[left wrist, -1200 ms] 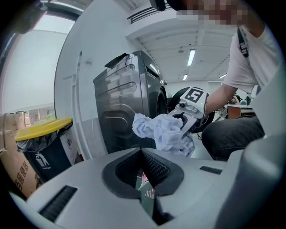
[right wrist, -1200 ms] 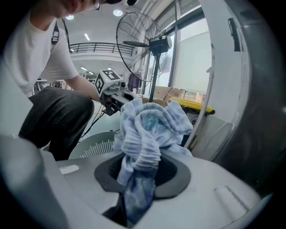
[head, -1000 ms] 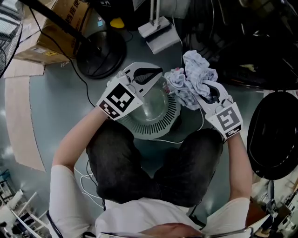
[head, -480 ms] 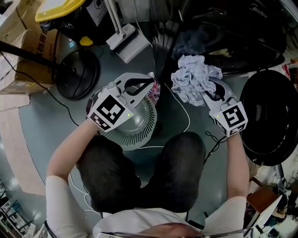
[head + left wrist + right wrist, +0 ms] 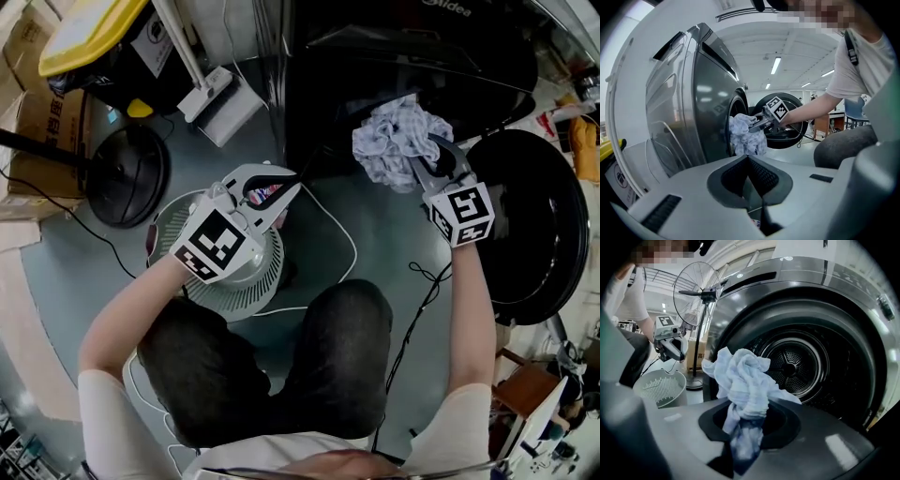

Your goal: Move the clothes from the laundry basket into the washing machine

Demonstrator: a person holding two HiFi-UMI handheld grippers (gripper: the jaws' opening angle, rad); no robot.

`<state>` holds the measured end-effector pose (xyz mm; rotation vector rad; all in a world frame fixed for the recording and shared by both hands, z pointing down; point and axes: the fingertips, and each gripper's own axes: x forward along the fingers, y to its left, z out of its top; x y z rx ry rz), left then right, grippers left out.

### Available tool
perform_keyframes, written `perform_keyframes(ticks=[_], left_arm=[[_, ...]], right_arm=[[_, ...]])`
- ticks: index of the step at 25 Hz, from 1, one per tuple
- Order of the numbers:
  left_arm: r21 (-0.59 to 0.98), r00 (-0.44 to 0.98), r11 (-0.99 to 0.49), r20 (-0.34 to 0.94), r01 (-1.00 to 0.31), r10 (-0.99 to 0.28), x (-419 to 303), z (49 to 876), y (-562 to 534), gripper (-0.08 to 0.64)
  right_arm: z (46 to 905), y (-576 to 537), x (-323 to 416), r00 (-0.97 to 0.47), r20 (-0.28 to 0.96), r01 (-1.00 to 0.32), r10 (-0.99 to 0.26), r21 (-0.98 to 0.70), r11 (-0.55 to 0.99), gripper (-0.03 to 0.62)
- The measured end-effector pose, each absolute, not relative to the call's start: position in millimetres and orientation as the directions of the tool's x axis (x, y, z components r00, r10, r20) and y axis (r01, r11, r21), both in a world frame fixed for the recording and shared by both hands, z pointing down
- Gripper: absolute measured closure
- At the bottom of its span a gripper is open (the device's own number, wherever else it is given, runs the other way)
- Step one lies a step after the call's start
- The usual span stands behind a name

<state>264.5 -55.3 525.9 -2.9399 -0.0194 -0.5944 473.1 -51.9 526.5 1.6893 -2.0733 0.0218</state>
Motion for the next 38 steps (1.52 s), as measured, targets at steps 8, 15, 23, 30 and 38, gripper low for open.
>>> perform_keyframes(ticks=[8,15,23,30,38], left_arm=[[-0.154,0.912,-0.986,0.410,0.057,-0.011,277.0,530.2,-38.7,0.555],[-0.127,0.910,-0.992,0.413,0.021,-0.033,284.8,527.6,-38.2,0.555],[-0.095,0.903,-0.995,0.426,-0.010,-0.050,279.5,538.9,-32.1,0.555],[-0.085,0.887,-0.996,0.457,-0.029,-0.065,264.5,553.9,-35.4,0.555],[-0.066,0.877,-0.996,0.474,-0.060,-0.084,253.0,564.2,-36.3,0.555]], right_arm=[[491.0,-80.2,543.3,0.021,0.181,-0.953,-0.983,0.300,0.034,0.474],[478.1,-98.6,566.2,0.091,0.072,-0.939,-0.993,0.338,-0.062,0.474],[478.7,-111.1,587.9,0.198,-0.027,-0.904,-0.980,0.382,-0.193,0.474],[458.8,-118.2,606.8,0.272,-0.147,-0.858,-0.951,0.411,-0.309,0.474],[488.6,-144.4,633.9,0.378,-0.155,-0.819,-0.913,0.404,-0.408,0.469]])
